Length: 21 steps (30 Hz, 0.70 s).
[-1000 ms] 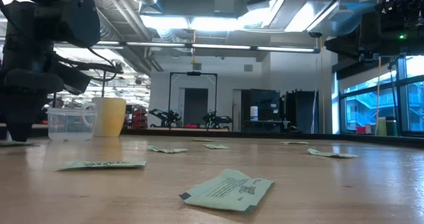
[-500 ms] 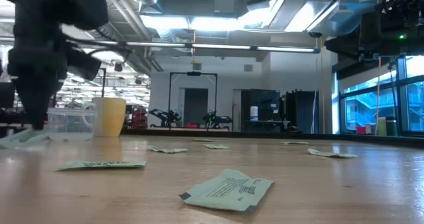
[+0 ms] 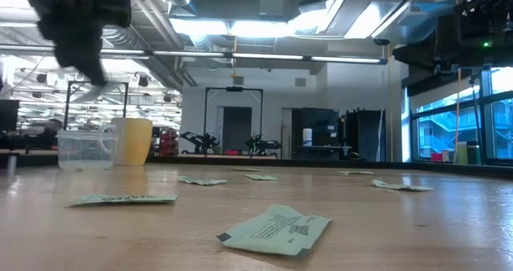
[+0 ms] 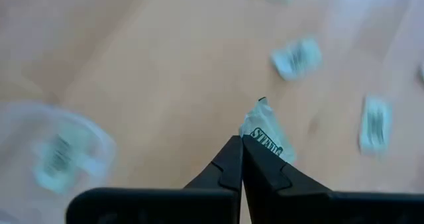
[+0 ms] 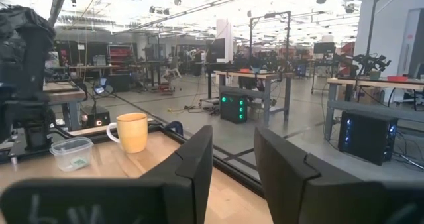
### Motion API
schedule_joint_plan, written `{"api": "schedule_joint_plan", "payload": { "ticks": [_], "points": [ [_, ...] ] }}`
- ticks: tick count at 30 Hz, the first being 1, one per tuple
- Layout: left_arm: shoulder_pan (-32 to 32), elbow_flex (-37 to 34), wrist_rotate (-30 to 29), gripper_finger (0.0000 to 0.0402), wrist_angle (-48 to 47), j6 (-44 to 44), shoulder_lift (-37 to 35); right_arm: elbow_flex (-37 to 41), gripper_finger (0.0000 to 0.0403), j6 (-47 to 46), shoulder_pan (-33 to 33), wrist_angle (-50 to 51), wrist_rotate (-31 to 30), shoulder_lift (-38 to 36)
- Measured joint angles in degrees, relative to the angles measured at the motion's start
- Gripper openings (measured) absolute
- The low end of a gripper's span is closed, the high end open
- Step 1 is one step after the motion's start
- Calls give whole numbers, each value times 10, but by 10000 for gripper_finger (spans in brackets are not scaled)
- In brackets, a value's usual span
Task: Pick and place items into bin
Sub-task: Put the green stevia packet into the top transparent bin
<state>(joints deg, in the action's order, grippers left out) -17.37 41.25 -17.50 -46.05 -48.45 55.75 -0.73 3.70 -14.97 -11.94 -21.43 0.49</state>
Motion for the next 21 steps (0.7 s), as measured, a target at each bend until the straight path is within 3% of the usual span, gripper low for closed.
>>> {"api": "schedule_joint_plan", "payload": {
  "ticks": [5,13,21],
  "points": [
    [30,1,-92,2,-6,5,-39,0,116,0,0,-1,0,0],
    [141,1,-77,2,-17,32,-34,0,116,-2,0,-3,0,0],
    [212,1,-50,2,-144,27,-27,0,116,-2,0,-3,0,0]
  ]
}}
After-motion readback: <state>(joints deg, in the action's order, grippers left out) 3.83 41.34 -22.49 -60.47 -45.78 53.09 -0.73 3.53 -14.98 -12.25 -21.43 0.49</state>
